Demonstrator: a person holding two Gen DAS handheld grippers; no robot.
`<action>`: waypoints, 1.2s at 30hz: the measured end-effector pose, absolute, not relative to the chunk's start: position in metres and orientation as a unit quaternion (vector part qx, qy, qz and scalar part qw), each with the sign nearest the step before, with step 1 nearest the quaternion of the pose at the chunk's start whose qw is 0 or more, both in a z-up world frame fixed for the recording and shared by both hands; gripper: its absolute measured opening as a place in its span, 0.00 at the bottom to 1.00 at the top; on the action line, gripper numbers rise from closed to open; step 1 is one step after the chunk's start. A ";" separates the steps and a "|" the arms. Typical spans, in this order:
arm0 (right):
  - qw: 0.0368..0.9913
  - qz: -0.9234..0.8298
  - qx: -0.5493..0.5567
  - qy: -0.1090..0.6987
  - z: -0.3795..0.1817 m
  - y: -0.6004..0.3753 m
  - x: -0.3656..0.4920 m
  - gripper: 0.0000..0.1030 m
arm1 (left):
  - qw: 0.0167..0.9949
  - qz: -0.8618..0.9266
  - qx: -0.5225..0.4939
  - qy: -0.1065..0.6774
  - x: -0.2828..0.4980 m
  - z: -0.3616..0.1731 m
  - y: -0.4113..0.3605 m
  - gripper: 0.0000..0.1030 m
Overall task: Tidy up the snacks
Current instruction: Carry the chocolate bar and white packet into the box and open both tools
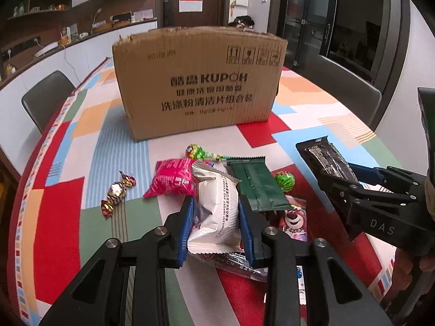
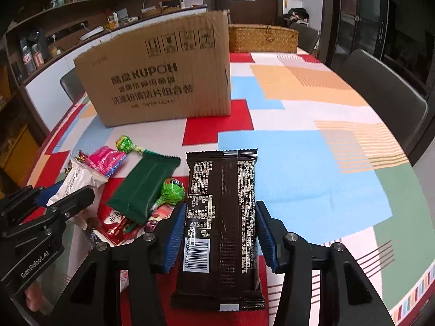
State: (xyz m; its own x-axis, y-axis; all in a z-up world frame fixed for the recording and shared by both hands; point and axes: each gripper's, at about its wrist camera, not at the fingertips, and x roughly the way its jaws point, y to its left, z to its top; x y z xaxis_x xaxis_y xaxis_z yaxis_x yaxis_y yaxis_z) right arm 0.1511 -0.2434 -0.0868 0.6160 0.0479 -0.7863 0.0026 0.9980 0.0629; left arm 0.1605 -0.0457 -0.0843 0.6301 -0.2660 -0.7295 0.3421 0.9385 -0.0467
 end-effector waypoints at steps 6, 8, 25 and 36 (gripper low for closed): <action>0.910 0.016 0.027 0.413 -0.065 -0.243 0.143 0.49 | 0.911 -0.168 0.045 0.374 0.151 -0.066 -0.044 0.31; 0.916 0.016 0.026 0.401 -0.057 -0.243 0.139 0.49 | 0.914 -0.168 0.043 0.368 0.148 -0.059 -0.044 0.31; 0.946 0.044 0.027 0.320 0.011 -0.237 0.147 0.49 | 0.946 -0.163 0.036 0.278 0.170 0.019 -0.041 0.31; 0.962 0.063 0.034 0.265 0.062 -0.227 0.197 0.49 | 0.958 -0.159 0.029 0.238 0.230 0.071 -0.034 0.31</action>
State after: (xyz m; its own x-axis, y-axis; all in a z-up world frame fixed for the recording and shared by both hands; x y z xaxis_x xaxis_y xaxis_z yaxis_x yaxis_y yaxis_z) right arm 0.1967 -0.2273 0.0621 0.8516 0.1394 -0.5053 -0.1039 0.9898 0.0980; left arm 0.2301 -0.0336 0.0707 0.8366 -0.2904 -0.4645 0.3184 0.9478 -0.0190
